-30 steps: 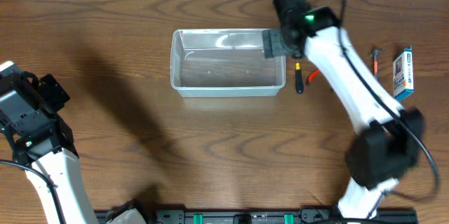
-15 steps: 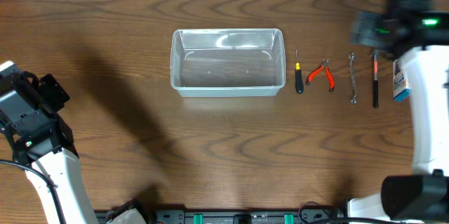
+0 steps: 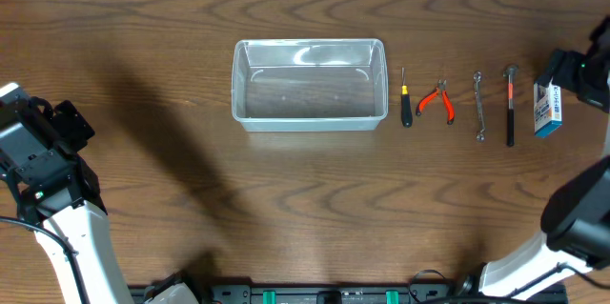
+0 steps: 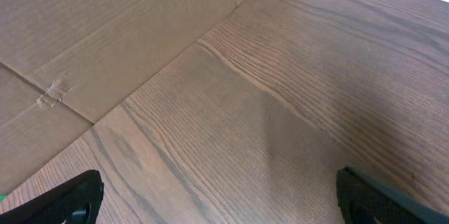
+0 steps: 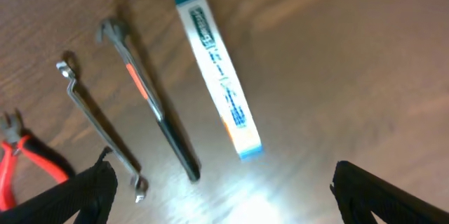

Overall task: Pack container
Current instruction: 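Reach the right gripper to the white-blue box and grasp it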

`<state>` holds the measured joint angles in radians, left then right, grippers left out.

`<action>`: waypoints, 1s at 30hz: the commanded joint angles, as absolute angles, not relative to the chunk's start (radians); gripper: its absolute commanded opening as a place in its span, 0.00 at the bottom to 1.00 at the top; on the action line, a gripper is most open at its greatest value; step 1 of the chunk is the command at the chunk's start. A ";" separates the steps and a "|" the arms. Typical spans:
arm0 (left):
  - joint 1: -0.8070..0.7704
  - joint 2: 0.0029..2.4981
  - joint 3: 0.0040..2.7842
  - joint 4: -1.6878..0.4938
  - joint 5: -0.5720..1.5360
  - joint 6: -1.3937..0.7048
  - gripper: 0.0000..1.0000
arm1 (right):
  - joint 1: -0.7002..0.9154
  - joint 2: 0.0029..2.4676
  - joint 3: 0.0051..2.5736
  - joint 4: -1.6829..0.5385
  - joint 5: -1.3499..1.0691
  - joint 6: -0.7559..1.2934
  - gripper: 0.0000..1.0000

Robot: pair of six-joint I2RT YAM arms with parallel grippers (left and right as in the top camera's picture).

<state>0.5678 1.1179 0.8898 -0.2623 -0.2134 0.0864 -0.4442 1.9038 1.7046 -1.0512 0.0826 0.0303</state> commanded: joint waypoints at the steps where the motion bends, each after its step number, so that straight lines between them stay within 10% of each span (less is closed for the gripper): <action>1: 0.573 1.123 0.907 -0.262 -0.221 0.100 0.98 | -0.458 1.966 1.700 -1.022 0.054 -0.114 0.99; 16: 0.573 1.123 0.907 -0.262 -0.221 0.100 0.98 | -0.475 2.197 1.700 -0.900 -0.013 -0.074 0.79; 30: 0.573 1.123 0.907 -0.262 -0.221 0.101 0.98 | -0.472 2.231 1.700 -0.948 -0.034 -0.037 0.18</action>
